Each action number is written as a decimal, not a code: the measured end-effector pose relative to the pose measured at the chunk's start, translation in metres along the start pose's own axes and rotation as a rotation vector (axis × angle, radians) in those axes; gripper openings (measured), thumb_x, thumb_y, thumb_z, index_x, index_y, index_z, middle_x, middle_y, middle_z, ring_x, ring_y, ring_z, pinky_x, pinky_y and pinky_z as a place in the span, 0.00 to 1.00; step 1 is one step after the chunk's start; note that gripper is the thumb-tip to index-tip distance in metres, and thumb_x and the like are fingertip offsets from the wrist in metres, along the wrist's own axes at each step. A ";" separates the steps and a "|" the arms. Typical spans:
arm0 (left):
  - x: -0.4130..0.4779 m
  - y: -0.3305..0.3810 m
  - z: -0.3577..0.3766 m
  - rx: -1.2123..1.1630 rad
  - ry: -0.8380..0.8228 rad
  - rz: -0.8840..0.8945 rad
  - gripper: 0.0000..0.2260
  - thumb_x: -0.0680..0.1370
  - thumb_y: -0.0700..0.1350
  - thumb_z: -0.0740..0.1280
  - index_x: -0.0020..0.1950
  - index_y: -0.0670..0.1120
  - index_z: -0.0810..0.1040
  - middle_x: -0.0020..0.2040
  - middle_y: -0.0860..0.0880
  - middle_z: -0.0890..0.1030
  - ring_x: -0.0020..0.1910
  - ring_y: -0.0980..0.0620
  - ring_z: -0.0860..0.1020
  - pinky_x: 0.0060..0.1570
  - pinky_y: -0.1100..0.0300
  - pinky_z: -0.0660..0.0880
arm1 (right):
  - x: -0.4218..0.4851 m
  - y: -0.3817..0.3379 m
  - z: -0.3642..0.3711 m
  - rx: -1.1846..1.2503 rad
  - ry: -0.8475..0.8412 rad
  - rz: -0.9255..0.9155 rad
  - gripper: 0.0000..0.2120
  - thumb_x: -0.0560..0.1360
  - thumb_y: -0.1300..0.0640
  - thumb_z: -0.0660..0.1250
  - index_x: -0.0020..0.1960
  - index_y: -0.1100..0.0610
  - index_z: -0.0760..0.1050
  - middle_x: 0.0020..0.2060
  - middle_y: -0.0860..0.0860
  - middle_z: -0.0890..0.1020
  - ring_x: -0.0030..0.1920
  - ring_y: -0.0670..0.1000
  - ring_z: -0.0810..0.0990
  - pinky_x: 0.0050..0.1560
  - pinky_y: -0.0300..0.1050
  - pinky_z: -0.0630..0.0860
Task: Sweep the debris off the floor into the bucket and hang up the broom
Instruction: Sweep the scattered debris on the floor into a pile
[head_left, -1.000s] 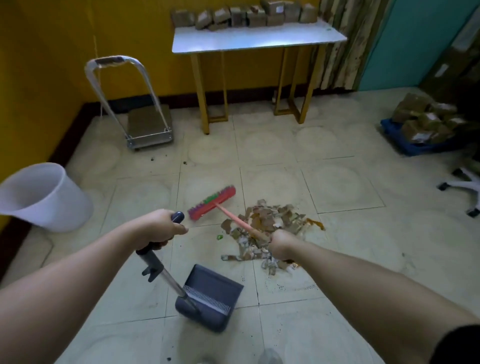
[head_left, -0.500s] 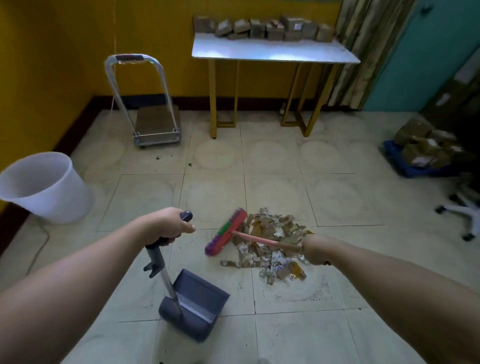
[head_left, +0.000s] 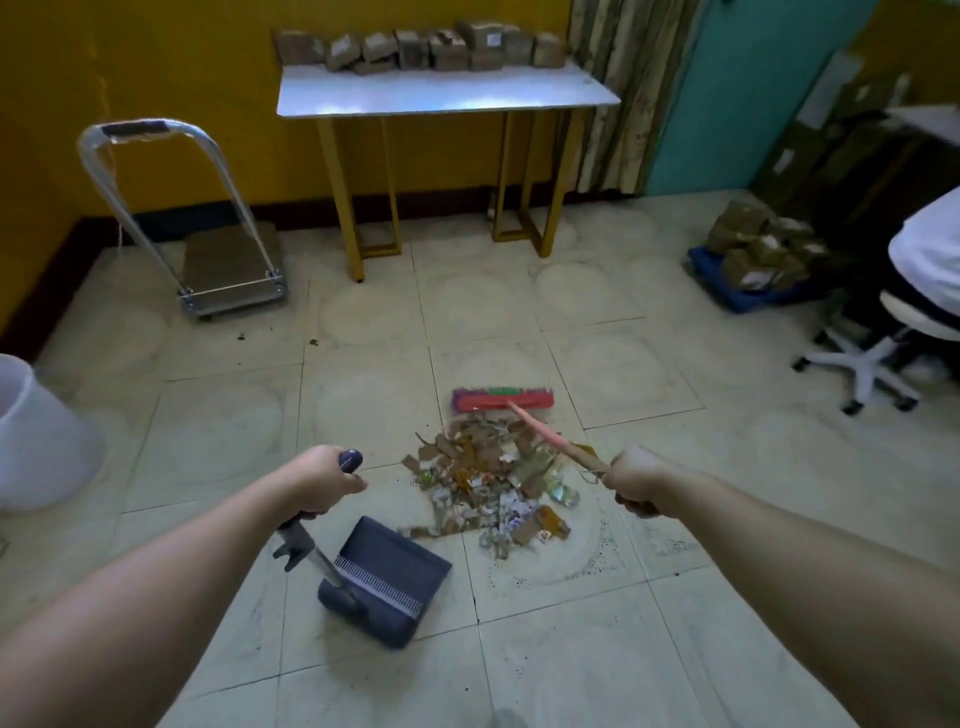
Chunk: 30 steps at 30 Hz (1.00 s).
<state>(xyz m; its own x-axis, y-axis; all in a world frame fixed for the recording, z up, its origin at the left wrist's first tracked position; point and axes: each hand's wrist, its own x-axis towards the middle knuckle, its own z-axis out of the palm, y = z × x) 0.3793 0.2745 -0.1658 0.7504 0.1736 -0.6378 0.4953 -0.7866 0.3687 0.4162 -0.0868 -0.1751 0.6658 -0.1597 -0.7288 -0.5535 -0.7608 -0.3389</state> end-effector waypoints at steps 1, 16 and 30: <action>0.004 0.005 0.004 0.015 -0.003 0.004 0.13 0.78 0.45 0.66 0.39 0.44 0.65 0.32 0.46 0.68 0.27 0.50 0.66 0.28 0.61 0.64 | 0.007 0.001 0.001 0.039 -0.006 0.002 0.07 0.81 0.61 0.56 0.48 0.63 0.70 0.31 0.54 0.71 0.24 0.47 0.65 0.23 0.40 0.63; 0.061 0.010 -0.007 0.064 0.136 0.089 0.10 0.77 0.48 0.67 0.42 0.43 0.72 0.34 0.46 0.72 0.30 0.49 0.68 0.35 0.57 0.66 | 0.092 -0.020 0.087 0.303 -0.098 0.127 0.08 0.79 0.65 0.51 0.55 0.58 0.65 0.27 0.56 0.73 0.14 0.48 0.66 0.18 0.34 0.64; 0.088 0.030 -0.032 0.131 0.175 0.144 0.13 0.78 0.49 0.66 0.39 0.45 0.67 0.35 0.48 0.70 0.32 0.51 0.67 0.30 0.58 0.61 | 0.122 -0.079 0.105 0.086 -0.099 0.049 0.18 0.80 0.65 0.53 0.69 0.65 0.62 0.32 0.57 0.75 0.23 0.51 0.70 0.24 0.44 0.71</action>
<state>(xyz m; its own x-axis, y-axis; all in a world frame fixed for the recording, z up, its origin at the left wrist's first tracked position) 0.4745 0.2849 -0.1895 0.8789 0.1451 -0.4544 0.3256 -0.8786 0.3494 0.4886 0.0204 -0.2996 0.5869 -0.1295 -0.7992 -0.6278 -0.6961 -0.3483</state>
